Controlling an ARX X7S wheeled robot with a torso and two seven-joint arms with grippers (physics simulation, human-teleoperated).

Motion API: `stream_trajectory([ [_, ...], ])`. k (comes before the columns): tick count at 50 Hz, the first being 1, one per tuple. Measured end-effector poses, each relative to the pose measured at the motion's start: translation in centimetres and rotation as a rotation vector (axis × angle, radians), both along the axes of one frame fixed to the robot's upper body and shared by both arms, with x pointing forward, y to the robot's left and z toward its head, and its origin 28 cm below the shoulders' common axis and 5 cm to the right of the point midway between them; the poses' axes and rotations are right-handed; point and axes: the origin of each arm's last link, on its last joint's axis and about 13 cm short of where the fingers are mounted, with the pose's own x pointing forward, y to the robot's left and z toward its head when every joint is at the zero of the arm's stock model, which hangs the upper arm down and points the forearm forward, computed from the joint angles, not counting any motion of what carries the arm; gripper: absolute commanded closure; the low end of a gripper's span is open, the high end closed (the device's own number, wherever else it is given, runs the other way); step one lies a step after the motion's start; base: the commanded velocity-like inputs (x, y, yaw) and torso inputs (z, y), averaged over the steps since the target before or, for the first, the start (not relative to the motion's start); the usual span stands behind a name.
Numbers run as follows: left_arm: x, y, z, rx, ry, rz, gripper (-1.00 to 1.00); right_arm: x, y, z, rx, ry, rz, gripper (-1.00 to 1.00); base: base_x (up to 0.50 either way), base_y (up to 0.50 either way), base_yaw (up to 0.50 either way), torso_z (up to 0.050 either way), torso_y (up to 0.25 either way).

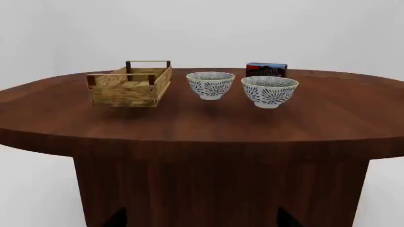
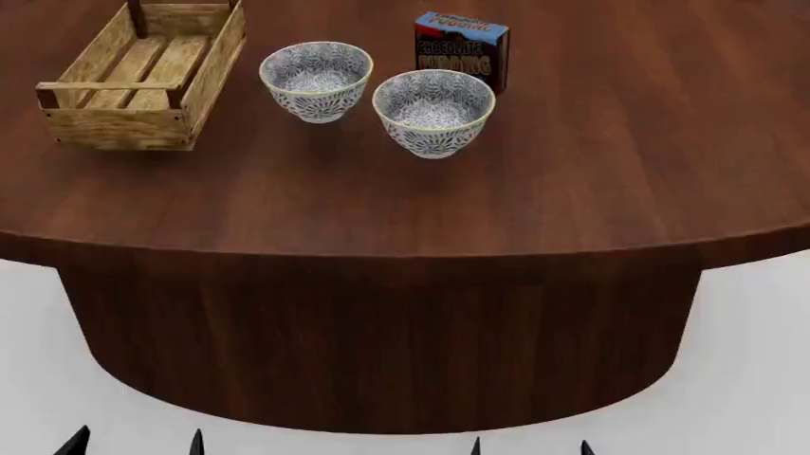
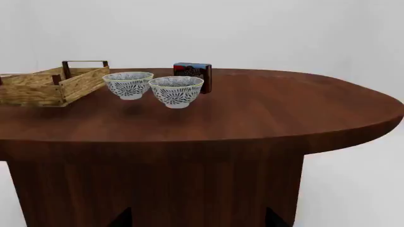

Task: Stack the left bowl on the right bowl and place them in the tray.

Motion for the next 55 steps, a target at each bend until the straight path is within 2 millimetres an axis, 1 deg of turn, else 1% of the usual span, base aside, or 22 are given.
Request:
stream_trajectory([
  [1,0.2,-0.3,0.4,-0.013,-0.022,0.001,-1.00,-0.3,-0.5,0.0,0.003,-0.003,-0.017,-1.00,0.00,0.00,0.00,0.000,0.000],
  [2,0.2,-0.3,0.5,-0.013,-0.026,0.000,-1.00,-0.3,-0.6,0.0,-0.001,-0.002,-0.020,-1.00,0.00,0.00,0.00,0.050,0.000],
  [20,-0.3,-0.1,0.4,-0.024,-0.032,-0.037,-1.00,-0.2,-0.2,0.0,0.007,-0.016,-0.020,-1.00,0.00,0.00,0.00,0.050,0.000],
  [26,-0.4,-0.2,0.8,-0.017,-0.053,-0.036,-1.00,-0.2,-0.2,0.4,-0.014,-0.023,-0.024,-1.00,0.00,0.00,0.00,0.050,0.000],
  [30,-0.3,-0.2,2.1,-0.019,-0.074,-0.041,-1.00,0.0,-0.2,1.7,-0.038,-0.052,-0.024,-1.00,0.00,0.00,0.00,0.050,0.000],
  [38,0.7,0.1,7.0,0.025,-0.183,-0.019,-1.00,0.7,-0.2,7.0,-0.120,-0.148,-0.012,-1.00,0.00,0.00,0.00,0.050,0.000],
  [45,0.7,0.4,10.5,0.058,-0.276,0.005,-1.00,0.6,0.0,10.7,-0.181,-0.236,-0.007,-1.00,0.00,0.00,0.00,0.050,0.000],
  [50,0.3,0.7,12.3,0.083,-0.325,0.022,-1.00,0.3,0.2,12.4,-0.219,-0.281,-0.008,-1.00,0.00,0.00,0.00,0.050,0.000],
  [52,0.1,0.8,12.7,0.087,-0.337,0.021,-1.00,0.2,0.2,12.7,-0.230,-0.292,-0.010,-1.00,0.00,0.00,0.00,0.047,0.000],
  [55,-0.2,0.8,13.2,0.096,-0.350,0.017,-1.00,0.0,0.2,13.1,-0.245,-0.304,-0.016,-1.00,0.15,0.12,0.00,0.000,0.000],
])
